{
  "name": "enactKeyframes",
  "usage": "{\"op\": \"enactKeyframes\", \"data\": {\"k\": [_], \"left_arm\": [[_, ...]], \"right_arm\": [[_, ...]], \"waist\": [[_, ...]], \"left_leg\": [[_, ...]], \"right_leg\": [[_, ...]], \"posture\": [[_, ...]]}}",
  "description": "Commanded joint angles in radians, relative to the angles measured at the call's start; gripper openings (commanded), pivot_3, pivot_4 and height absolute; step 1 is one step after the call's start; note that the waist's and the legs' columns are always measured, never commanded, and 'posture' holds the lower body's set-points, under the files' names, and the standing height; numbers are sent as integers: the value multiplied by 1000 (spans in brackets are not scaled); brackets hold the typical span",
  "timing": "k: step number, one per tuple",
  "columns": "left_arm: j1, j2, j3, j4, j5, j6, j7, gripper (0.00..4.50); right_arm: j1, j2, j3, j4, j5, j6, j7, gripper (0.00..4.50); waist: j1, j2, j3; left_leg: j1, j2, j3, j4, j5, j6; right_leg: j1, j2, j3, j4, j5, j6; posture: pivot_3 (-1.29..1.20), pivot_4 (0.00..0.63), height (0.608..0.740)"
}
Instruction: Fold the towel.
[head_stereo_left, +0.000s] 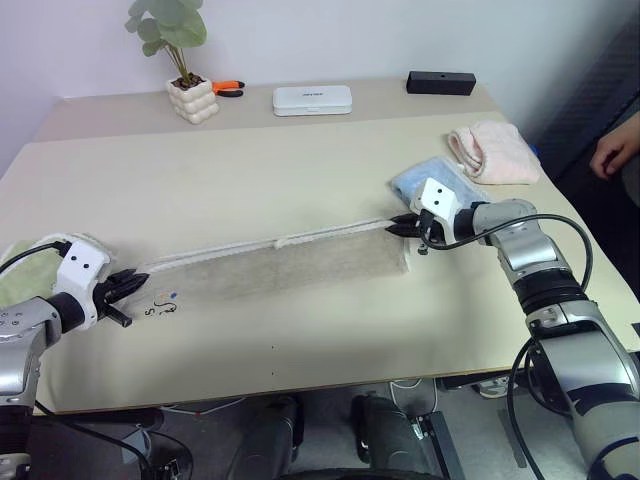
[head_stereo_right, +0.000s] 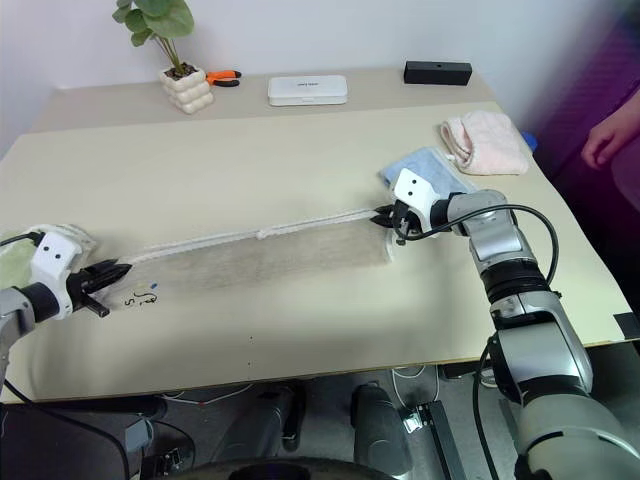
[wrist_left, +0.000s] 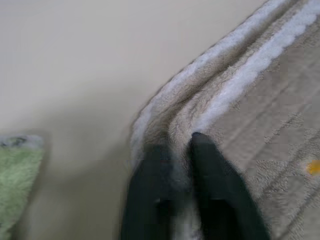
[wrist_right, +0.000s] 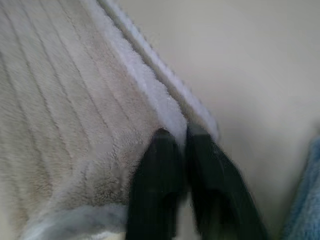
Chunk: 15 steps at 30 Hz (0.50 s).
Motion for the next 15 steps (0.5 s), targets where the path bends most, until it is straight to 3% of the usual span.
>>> {"op": "enactKeyframes", "data": {"k": [1, 2, 9, 14, 15], "left_arm": [[-1, -2, 45, -6, 4, -8, 49, 2485], [-4, -7, 59, -6, 0, -14, 66, 2900], [-24, -90, 179, -83, -92, 16, 180, 2900], [38, -145, 182, -305, -130, 38, 217, 2967], [50, -149, 156, -348, -124, 46, 218, 2967]], "right_arm": [[-31, -11, -41, -15, -5, -24, -34, 2372], [-30, -17, -51, -23, -5, -23, -50, 2791], [24, -78, -147, -166, 37, 77, -105, 2791], [244, -139, -280, -548, 195, 408, -111, 4462], [287, -139, -309, -620, 233, 487, -128, 4462]], "waist": [[0, 0, 0], [0, 0, 0], [2, 0, 0], [10, -1, -1], [11, -1, -1]], "left_leg": [[0, 0, 0, 0, 0, 0], [0, 0, 0, 0, 0, 0], [0, 0, 0, 0, 0, 0], [0, 0, -1, 0, 0, 0], [0, 0, -1, 0, 0, 0]], "right_leg": [[0, 0, 0, 0, 0, 0], [0, 0, 0, 0, 0, 0], [0, 0, 0, 1, 0, 0], [1, -1, 0, -1, 0, 1], [2, -1, 0, -1, 0, 1]], "posture": [[0, 150, 740], [0, 150, 740], [0, 150, 740], [0, 150, 740], [0, 150, 740]]}}
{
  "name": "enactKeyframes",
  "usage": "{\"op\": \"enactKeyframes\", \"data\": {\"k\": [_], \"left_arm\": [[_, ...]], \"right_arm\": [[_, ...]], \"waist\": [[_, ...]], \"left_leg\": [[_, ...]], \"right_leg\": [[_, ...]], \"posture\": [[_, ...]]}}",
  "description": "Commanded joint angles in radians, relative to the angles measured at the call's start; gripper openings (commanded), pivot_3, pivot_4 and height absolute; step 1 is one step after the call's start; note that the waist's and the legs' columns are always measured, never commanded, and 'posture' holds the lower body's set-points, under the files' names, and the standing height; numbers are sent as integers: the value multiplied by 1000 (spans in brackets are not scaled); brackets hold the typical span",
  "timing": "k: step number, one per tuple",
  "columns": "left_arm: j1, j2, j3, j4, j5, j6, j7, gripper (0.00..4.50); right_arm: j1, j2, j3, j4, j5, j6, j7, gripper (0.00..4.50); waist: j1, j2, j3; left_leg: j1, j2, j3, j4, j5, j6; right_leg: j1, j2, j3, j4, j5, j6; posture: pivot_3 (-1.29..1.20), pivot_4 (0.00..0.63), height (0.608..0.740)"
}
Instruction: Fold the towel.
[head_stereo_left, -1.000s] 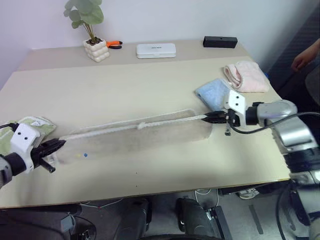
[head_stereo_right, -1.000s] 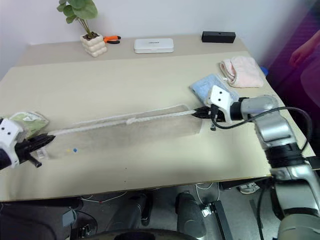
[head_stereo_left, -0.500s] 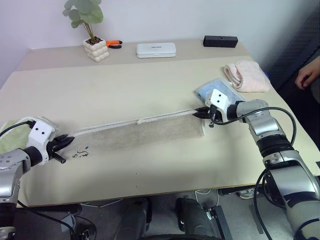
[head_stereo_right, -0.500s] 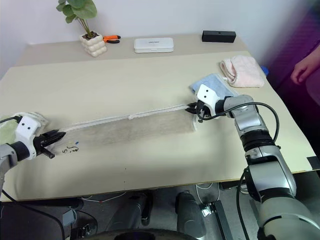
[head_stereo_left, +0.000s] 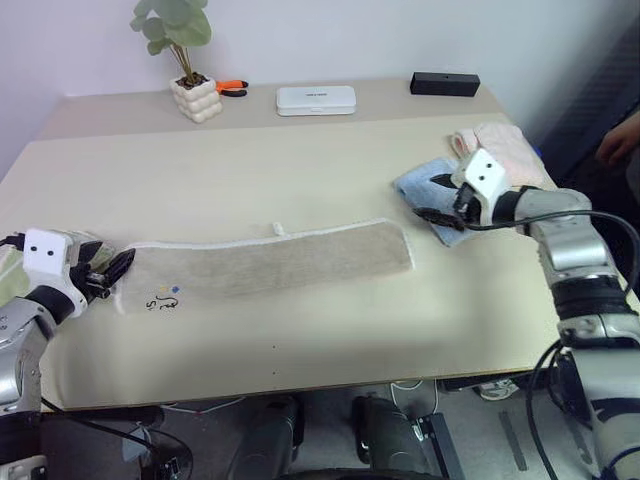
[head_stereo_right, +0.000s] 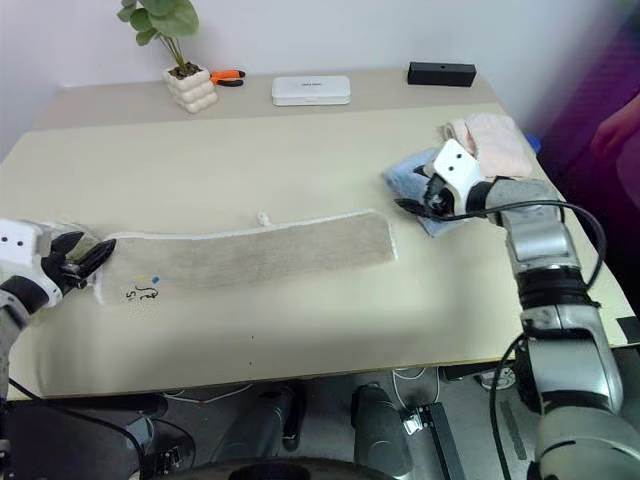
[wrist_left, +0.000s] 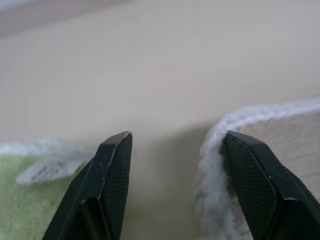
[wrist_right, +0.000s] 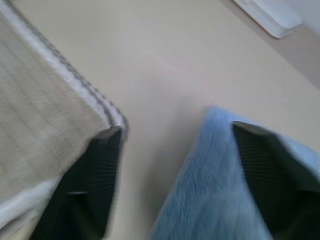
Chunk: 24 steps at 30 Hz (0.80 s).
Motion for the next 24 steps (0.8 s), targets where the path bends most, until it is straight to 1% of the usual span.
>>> {"op": "enactKeyframes", "data": {"k": [1, 2, 4, 5, 7, 8, 9, 11, 13, 14, 17, 19, 22, 24], "left_arm": [[34, -7, -59, -190, 4, 7, 0, 2967], [55, -6, -139, -257, 29, -11, -31, 2967], [73, -10, -244, -338, 47, -24, -69, 2967], [68, -16, -298, -366, 50, -21, -83, 2967], [60, -24, -351, -391, 53, -12, -91, 2967], [55, -26, -393, -399, 68, -22, -104, 2967], [48, -36, -451, -402, 83, -38, -123, 2967], [37, -58, -522, -406, 90, -53, -145, 2967], [31, -75, -545, -408, 81, -53, -155, 2967], [29, -78, -559, -408, 83, -62, -167, 2967], [30, -82, -575, -419, 71, -70, -192, 2967], [32, -86, -573, -426, 65, -66, -198, 2967], [49, -89, -565, -439, 62, -69, -202, 2967], [57, -91, -557, -445, 58, -68, -200, 2967]], "right_arm": [[134, -10, -119, -287, 159, 279, -44, 4462], [210, 1, -159, -387, 223, 394, -70, 4462], [312, 21, -217, -524, 310, 559, -122, 4462], [355, 47, -255, -581, 354, 648, -168, 4462], [393, 78, -302, -647, 408, 754, -234, 4462], [409, 111, -331, -681, 437, 821, -280, 4462], [427, 164, -355, -722, 465, 891, -338, 4462], [436, 254, -394, -775, 505, 995, -432, 4462], [410, 328, -425, -792, 524, 1059, -504, 4462], [379, 389, -446, -787, 528, 1099, -556, 4462], [309, 516, -476, -754, 512, 1179, -671, 4462], [284, 555, -489, -746, 505, 1206, -708, 4462], [211, 648, -547, -678, 479, 1227, -796, 4462], [184, 677, -570, -650, 468, 1235, -829, 4462]], "waist": [[-1, 0, 0], [-1, 1, 0], [1, 2, -1], [1, 2, -1], [-4, 2, -1], [-7, 2, -1], [-7, 2, -1], [-5, 3, -2], [-5, 3, -2], [-5, 3, -2], [-5, 3, -2], [-4, 3, -2], [-4, 3, -2], [-5, 3, -2]], "left_leg": [[0, 0, 0, 0, 0, 0], [0, 0, 0, 1, 0, 0], [0, 0, 0, 1, 0, 0], [0, 0, 1, 1, 0, 0], [0, 0, 1, 1, 0, 0], [0, 0, 1, 1, 0, 0], [0, 1, 1, 1, 0, 0], [1, 1, 1, 1, 0, 0], [1, 1, 2, 1, 0, 0], [1, 1, 2, 1, 0, 0], [1, 1, 2, 1, 0, 0], [1, 1, 2, 1, 0, 0], [1, 1, 2, 1, 0, 0], [1, 1, 2, 1, 0, 0]], "right_leg": [[0, 0, 0, 0, 0, 0], [0, 0, 0, 1, 0, 0], [1, 0, 1, 1, 0, 0], [1, 0, 1, 0, 0, -1], [1, 0, 1, 0, -1, -1], [0, 0, 2, 0, -1, -1], [0, 0, 2, 0, -1, -1], [0, 1, 2, 1, -1, -1], [0, 1, 2, 0, -1, -1], [0, 1, 2, 0, -1, -1], [0, 1, 2, 0, -1, -1], [0, 1, 1, 0, -1, -1], [0, 1, 1, 0, 0, -1], [0, 1, 1, 0, 0, -1]], "posture": [[0, 150, 740], [0, 150, 740], [0, 150, 740], [0, 150, 740], [0, 150, 740], [0, 150, 740], [0, 150, 740], [0, 150, 740], [0, 150, 740], [0, 150, 740], [0, 150, 740], [0, 150, 740], [0, 150, 740], [0, 150, 740]]}}
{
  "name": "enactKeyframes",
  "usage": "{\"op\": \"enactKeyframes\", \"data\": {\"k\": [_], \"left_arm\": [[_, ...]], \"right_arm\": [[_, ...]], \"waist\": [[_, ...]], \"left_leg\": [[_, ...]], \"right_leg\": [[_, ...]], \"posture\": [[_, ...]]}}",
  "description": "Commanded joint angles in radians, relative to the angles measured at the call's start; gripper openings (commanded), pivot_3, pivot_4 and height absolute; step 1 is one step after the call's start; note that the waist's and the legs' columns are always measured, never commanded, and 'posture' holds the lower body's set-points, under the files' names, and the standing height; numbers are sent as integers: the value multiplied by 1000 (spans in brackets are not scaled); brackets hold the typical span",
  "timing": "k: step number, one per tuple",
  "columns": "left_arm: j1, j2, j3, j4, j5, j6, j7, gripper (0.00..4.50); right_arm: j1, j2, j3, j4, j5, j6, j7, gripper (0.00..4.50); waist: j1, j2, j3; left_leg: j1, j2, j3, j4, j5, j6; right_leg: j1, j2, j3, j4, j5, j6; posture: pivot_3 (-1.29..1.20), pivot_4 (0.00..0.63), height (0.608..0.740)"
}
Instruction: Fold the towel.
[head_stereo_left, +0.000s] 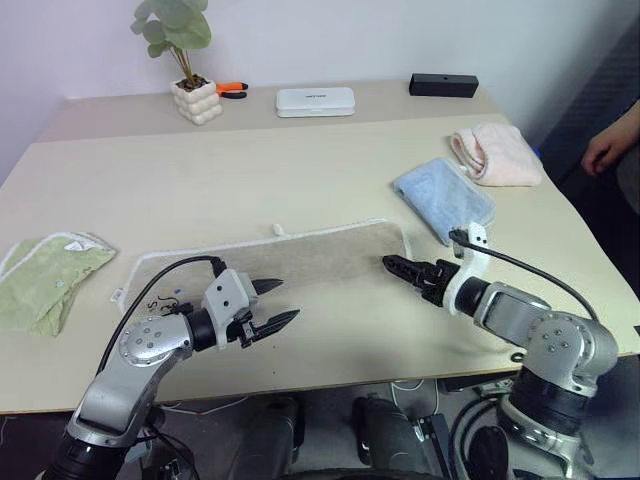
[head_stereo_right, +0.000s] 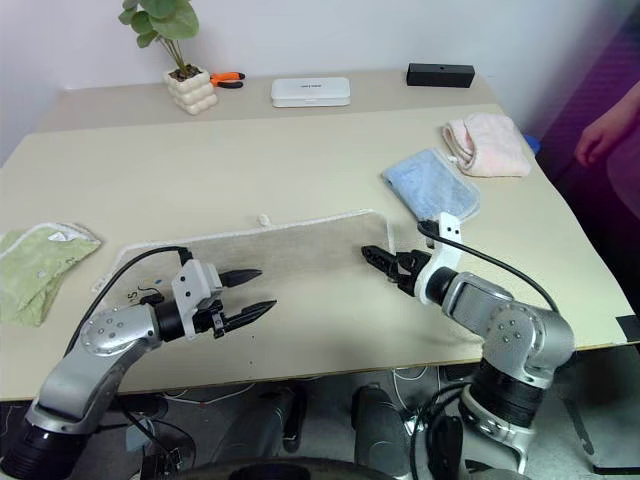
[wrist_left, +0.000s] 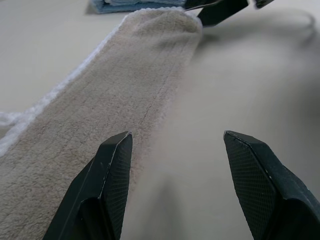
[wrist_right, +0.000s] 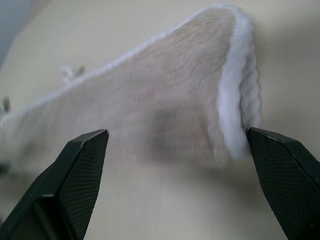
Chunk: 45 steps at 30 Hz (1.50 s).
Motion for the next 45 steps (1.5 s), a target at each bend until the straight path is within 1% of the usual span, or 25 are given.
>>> {"op": "enactKeyframes", "data": {"k": [1, 4, 5, 10, 14, 19, 23, 27, 29, 33, 36, 38, 39, 40, 41, 42, 43, 44, 45], "left_arm": [[16, -1, 18, -43, -17, -21, 1, 2967], [42, 2, 34, -43, -12, -32, 10, 2967], [54, 4, 37, -43, -6, -40, 12, 2967], [72, 4, 47, -38, -5, -52, 19, 2967], [68, 7, 45, -53, -10, -36, 28, 2967], [47, 13, 50, -59, -22, -10, 28, 2967], [29, 15, 42, -60, -22, 8, 23, 2967], [16, 10, 38, -62, -21, 20, 25, 2967], [17, 10, 35, -60, -13, 16, 25, 2967], [17, 12, 40, -56, -6, 12, 26, 2967], [22, 14, 47, -57, -3, 9, 29, 2967], [26, 14, 50, -57, -2, 6, 32, 2967], [29, 13, 50, -58, -1, 5, 33, 2967], [31, 12, 49, -58, 0, 3, 34, 2967], [31, 10, 45, -57, 3, 1, 36, 2967], [31, 7, 41, -54, 6, -2, 37, 2967], [31, 5, 38, -52, 8, -4, 38, 2967], [28, 1, 32, -48, 11, -6, 39, 2967], [21, -4, 25, -42, 14, -8, 40, 2967]], "right_arm": [[-49, 37, -54, 34, -17, 15, -63, 4462], [-83, 57, -81, 78, -29, 8, -95, 4462], [-81, 46, -67, 84, -36, -2, -97, 4462], [-69, 17, -100, 40, -5, 19, -81, 4462], [0, -32, -120, -28, 43, 65, -29, 4462], [75, -30, -135, -102, 143, 114, 11, 4462], [67, 34, -131, -87, 160, 114, -32, 4462], [11, 119, -146, -7, 120, 107, -75, 4462], [-24, 155, -152, 52, 99, 76, -101, 4462], [-82, 183, -175, 165, 59, -15, -159, 4462], [-96, 182, -182, 201, 61, -53, -183, 4462], [-98, 176, -178, 209, 63, -71, -196, 3927], [-96, 170, -174, 209, 66, -78, -200, 3588], [-95, 165, -172, 207, 70, -83, -202, 3145], [-95, 160, -175, 202, 79, -84, -204, 2570], [-95, 156, -179, 195, 88, -84, -208, 2102], [-95, 155, -181, 191, 95, -84, -213, 1505], [-92, 150, -184, 180, 103, -83, -216, 1035], [-89, 143, -189, 162, 113, -79, -220, 437]], "waist": [[-1, 0, 0], [-3, 0, 0], [-4, 0, -1], [0, 1, -1], [3, 1, -1], [-4, 1, -1], [-6, 1, -1], [-8, 1, -1], [-10, 1, -1], [-11, 1, -2], [-9, 1, -4], [-8, 0, -5], [-8, 0, -5], [-8, 0, -5], [-7, 1, -5], [-7, 1, -4], [-6, 1, -4], [-6, 1, -4], [-6, 1, -4]], "left_leg": [[0, 0, 0, 0, 0, 0], [0, 0, 0, 0, 0, 0], [0, 0, 0, 0, 0, 0], [1, 0, 0, 0, 0, 0], [1, 0, 0, 0, 0, 1], [1, 0, 0, 0, 0, 1], [1, 1, 0, 0, 0, 1], [1, 1, 0, 0, 0, 1], [1, 1, 0, 0, 0, 1], [2, 2, 0, -1, 0, 1], [2, 2, 0, -1, 0, 1], [2, 2, 0, -1, 0, 1], [2, 2, 0, -1, 0, 1], [2, 2, 0, -1, 0, 1], [2, 2, 0, -1, 0, 1], [2, 2, 0, -1, 0, 1], [2, 2, 0, -1, 0, 1], [1, 2, 0, -1, 0, 1], [1, 2, 0, -1, 0, 1]], "right_leg": [[0, 0, 0, 0, 0, 0], [0, 0, 0, 0, 0, 0], [0, 0, 0, 0, 0, 0], [1, 0, 0, 0, 0, 0], [1, 0, -1, -1, 0, 0], [1, 0, -1, 0, 0, 0], [1, 1, -1, 0, -1, -1], [1, 1, -1, -1, 0, 0], [1, 1, -1, -1, 0, 0], [1, 2, -1, 0, 0, -1], [1, 2, -1, -1, -1, -1], [2, 2, -1, -1, -1, -1], [2, 2, -1, -1, -1, -2], [2, 2, -1, -1, -1, -2], [1, 2, -1, -1, -2, -3], [1, 2, -1, -1, -2, -3], [1, 2, -1, -1, -2, -3], [1, 2, -1, -1, -2, -3], [1, 2, -1, -1, -1, -2]], "posture": [[0, 150, 740], [0, 150, 740], [0, 150, 740], [0, 150, 740], [0, 150, 740], [0, 150, 740], [0, 150, 740], [0, 150, 740], [0, 150, 740], [0, 150, 740], [0, 150, 740], [0, 150, 740], [0, 150, 740], [0, 150, 740], [0, 150, 740], [0, 150, 740], [0, 150, 740], [0, 150, 740], [0, 150, 740]]}}
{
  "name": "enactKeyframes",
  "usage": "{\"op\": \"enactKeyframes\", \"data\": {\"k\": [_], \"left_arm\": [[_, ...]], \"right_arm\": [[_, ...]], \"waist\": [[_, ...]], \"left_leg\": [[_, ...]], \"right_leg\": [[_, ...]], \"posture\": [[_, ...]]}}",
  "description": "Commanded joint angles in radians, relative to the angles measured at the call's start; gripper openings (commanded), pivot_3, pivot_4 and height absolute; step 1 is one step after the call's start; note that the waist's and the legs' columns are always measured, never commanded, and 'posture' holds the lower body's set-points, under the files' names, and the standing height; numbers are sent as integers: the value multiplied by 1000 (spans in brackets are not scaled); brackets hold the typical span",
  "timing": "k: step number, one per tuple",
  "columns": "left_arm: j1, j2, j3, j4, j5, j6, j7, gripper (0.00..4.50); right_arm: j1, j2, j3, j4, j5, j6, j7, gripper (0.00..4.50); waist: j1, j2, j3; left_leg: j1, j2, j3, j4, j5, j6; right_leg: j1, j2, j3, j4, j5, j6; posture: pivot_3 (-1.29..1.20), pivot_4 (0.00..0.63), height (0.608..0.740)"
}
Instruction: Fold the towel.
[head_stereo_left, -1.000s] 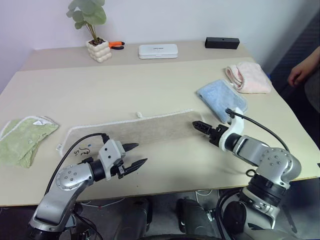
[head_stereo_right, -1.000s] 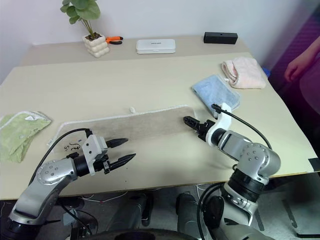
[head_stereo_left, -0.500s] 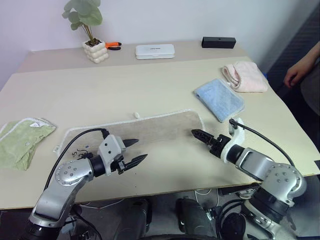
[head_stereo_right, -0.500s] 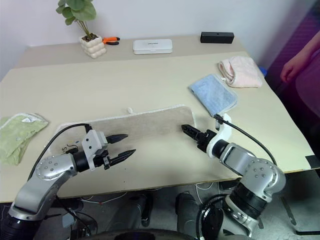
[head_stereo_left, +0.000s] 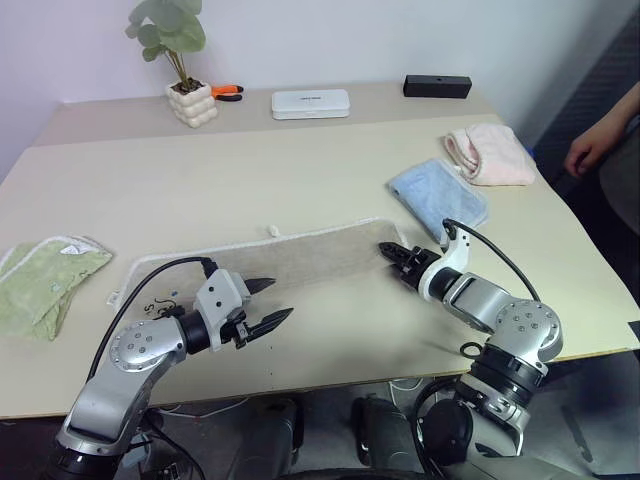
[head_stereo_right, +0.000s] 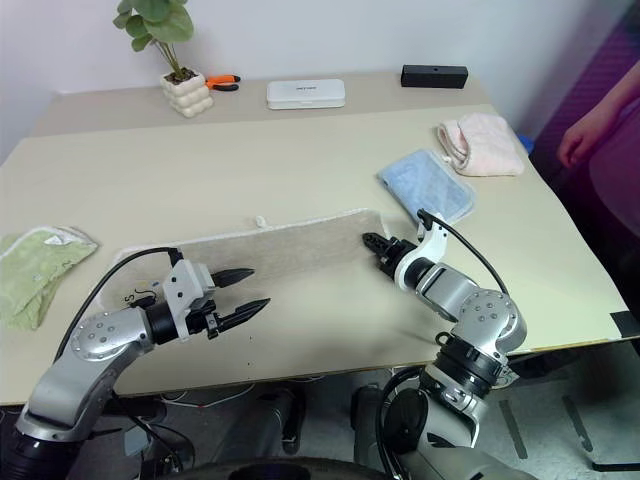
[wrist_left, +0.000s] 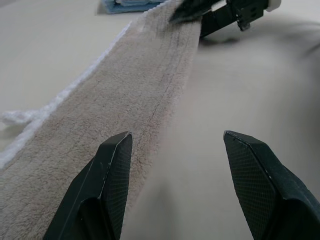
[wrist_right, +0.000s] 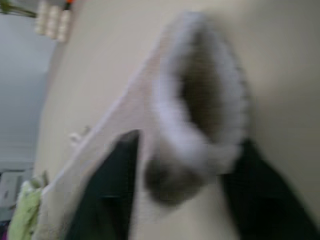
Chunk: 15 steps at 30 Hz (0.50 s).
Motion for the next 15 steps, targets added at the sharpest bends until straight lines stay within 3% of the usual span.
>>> {"op": "enactKeyframes", "data": {"k": [1, 6, 11, 13, 15], "left_arm": [[-11, -10, -19, -10, 11, -28, 1, 2967], [-31, -18, -37, 14, 17, -40, -6, 2967], [-54, -20, -37, 34, 13, -40, -13, 2967], [-62, -20, -38, 40, 11, -40, -17, 2967], [-75, -25, -41, 49, 11, -41, -21, 2967]], "right_arm": [[8, -22, -19, -45, 30, 5, -18, 65], [29, -90, -60, -157, 97, 39, -17, 65], [108, -259, 8, -273, 126, 71, 54, 65], [133, -363, 70, -322, 134, 57, 116, 65], [131, -507, 269, -396, 100, -18, 215, 65]], "waist": [[1, 0, 0], [7, 1, 1], [3, 2, 1], [1, 3, 2], [-2, 5, 3]], "left_leg": [[0, 0, 0, 0, 0, 0], [-1, -1, 0, 0, 0, 0], [-1, 0, 0, 0, 0, 0], [-1, 0, 0, 0, 0, 0], [-1, 0, 1, 0, 0, 0]], "right_leg": [[0, 0, 0, 0, 0, 0], [0, -1, 0, -1, 0, 0], [0, -1, -1, -1, -1, 0], [0, -1, -1, -1, -1, 0], [0, -1, 0, -1, -1, 0]], "posture": [[0, 150, 740], [0, 150, 740], [0, 150, 740], [0, 150, 740], [0, 150, 740]]}}
